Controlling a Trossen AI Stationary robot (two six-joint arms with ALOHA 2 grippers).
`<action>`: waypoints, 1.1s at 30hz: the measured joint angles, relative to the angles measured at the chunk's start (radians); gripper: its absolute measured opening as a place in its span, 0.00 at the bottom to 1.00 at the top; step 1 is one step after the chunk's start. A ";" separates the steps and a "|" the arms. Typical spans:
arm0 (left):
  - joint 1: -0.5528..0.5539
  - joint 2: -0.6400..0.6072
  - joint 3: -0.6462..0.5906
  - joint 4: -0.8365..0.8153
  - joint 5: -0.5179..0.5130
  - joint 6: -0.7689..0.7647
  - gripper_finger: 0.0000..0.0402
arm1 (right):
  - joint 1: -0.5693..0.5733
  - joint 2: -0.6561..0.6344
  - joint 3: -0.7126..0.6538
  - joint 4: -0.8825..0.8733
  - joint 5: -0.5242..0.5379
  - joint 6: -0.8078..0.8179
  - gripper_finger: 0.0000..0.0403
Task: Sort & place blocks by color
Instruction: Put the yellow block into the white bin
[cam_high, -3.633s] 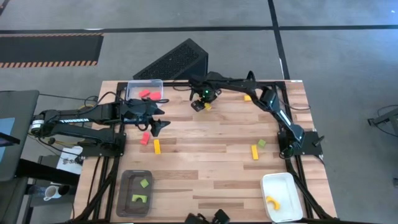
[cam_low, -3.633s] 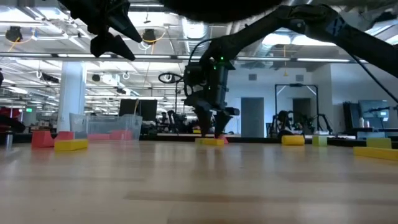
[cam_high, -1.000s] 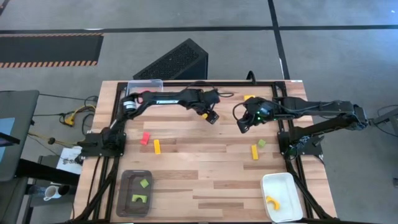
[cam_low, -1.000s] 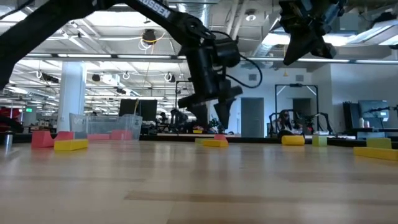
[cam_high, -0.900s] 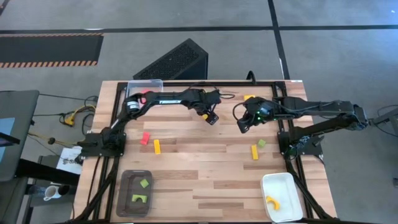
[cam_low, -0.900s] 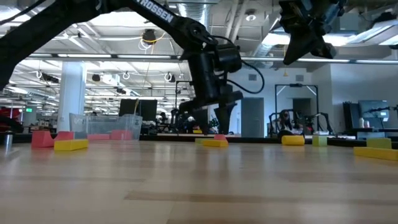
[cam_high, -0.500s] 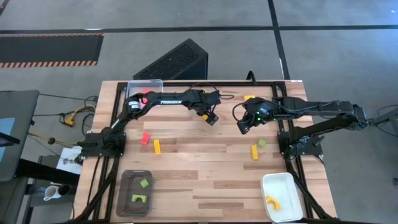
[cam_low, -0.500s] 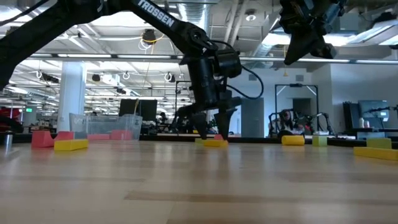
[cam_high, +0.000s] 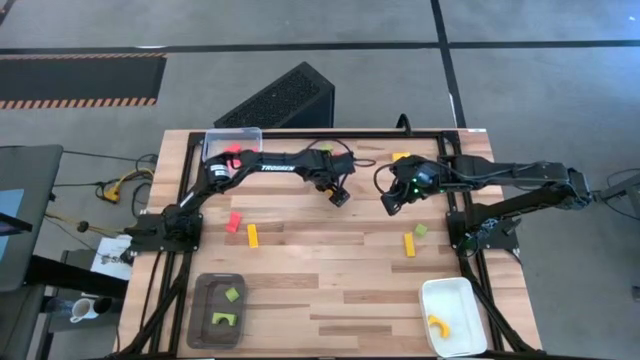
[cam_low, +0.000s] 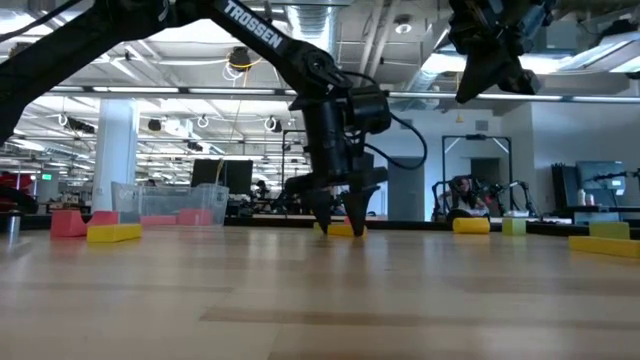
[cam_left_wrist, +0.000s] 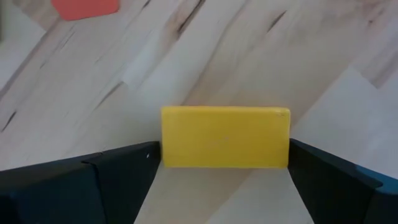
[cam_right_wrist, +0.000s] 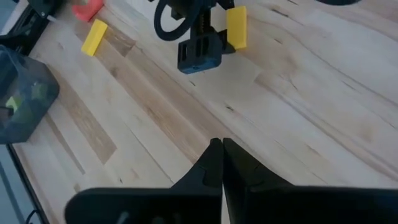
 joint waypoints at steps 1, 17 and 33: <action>-0.004 0.001 -0.001 0.005 -0.012 0.005 0.86 | 0.000 0.000 0.000 0.000 -0.001 0.000 0.04; -0.008 0.005 0.010 0.024 -0.009 0.027 0.63 | 0.000 0.000 0.000 0.000 -0.001 0.008 0.04; -0.087 -0.203 0.007 0.034 0.203 0.123 0.65 | 0.048 -0.252 0.000 -0.113 0.012 0.017 0.03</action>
